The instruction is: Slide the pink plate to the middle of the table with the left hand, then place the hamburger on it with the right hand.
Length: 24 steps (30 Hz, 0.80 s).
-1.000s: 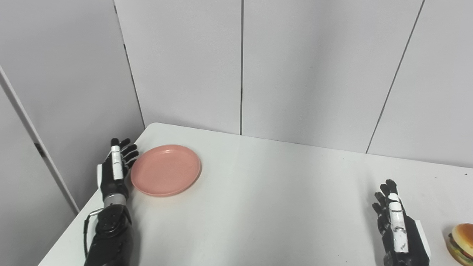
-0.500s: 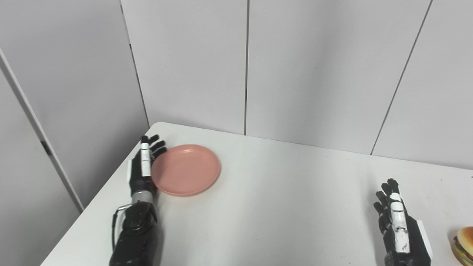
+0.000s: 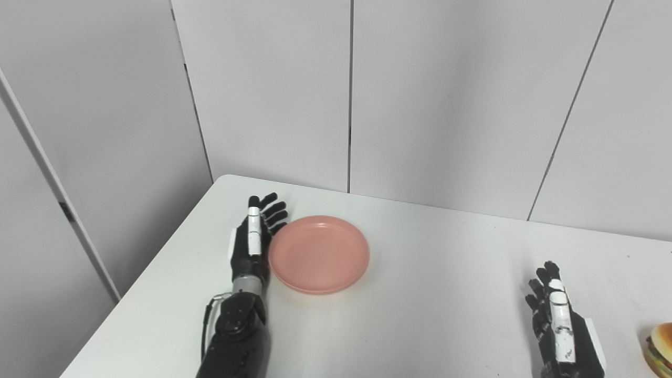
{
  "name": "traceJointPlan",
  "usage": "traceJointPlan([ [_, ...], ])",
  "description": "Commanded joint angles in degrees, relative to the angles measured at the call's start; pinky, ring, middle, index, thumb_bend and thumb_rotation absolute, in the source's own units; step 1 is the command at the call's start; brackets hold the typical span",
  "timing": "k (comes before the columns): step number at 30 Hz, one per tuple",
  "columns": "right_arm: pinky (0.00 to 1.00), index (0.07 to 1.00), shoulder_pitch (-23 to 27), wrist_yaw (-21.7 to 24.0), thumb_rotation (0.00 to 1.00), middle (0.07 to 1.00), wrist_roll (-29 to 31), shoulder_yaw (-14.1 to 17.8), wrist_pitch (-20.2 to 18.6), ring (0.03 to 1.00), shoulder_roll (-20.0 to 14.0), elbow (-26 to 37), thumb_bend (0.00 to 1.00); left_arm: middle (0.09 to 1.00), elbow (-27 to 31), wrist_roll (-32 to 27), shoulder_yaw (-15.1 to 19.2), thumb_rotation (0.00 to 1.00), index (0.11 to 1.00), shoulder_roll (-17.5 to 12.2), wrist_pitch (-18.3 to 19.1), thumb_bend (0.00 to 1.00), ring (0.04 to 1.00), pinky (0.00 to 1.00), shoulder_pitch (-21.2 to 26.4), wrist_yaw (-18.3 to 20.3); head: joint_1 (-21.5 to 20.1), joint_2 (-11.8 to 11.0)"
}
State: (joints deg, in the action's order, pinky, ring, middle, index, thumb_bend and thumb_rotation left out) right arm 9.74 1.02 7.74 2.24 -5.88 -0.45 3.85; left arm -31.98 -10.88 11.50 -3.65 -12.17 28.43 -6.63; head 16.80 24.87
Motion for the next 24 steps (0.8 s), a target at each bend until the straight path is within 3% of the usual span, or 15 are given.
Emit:
traceJointPlan([
  [1,1.0,1.0,1.6,1.6,0.96,1.0,0.7,-0.3,4.4,1.0,-0.1,0.0,0.41,0.742,1.8,0.7,-1.4,1.0,0.734,2.0,1.2,0.82,0.746,0.72,-2.3,0.6,-0.1,0.1],
  [7,1.0,1.0,2.3,3.2,0.92,1.0,1.2,-0.7,7.1,1.0,0.3,-3.1,0.51,0.754,5.6,1.2,-4.2,1.0,0.735,4.2,3.1,0.81,0.757,0.71,-4.6,2.1,-5.6,1.1],
  [11,1.0,1.0,1.9,3.5,0.87,1.0,1.6,-1.0,7.8,1.0,1.1,-3.2,0.52,0.78,9.1,-0.2,-5.4,1.0,0.765,6.2,7.7,0.8,0.793,0.77,-6.4,3.7,-9.1,1.7],
  [17,1.0,1.0,0.6,2.3,0.83,1.0,0.5,-1.8,4.5,1.0,2.2,0.4,0.5,0.784,10.1,0.2,-7.5,1.0,0.773,8.6,8.6,0.8,0.794,0.78,-8.1,5.9,-12.5,2.7],
  [24,1.0,1.0,1.1,0.9,0.87,0.999,-2.1,-2.5,4.6,0.993,2.5,0.1,0.54,0.802,15.0,0.5,-10.6,1.0,0.797,11.4,12.5,0.76,0.805,0.79,-11.3,6.9,-16.1,4.0],
])
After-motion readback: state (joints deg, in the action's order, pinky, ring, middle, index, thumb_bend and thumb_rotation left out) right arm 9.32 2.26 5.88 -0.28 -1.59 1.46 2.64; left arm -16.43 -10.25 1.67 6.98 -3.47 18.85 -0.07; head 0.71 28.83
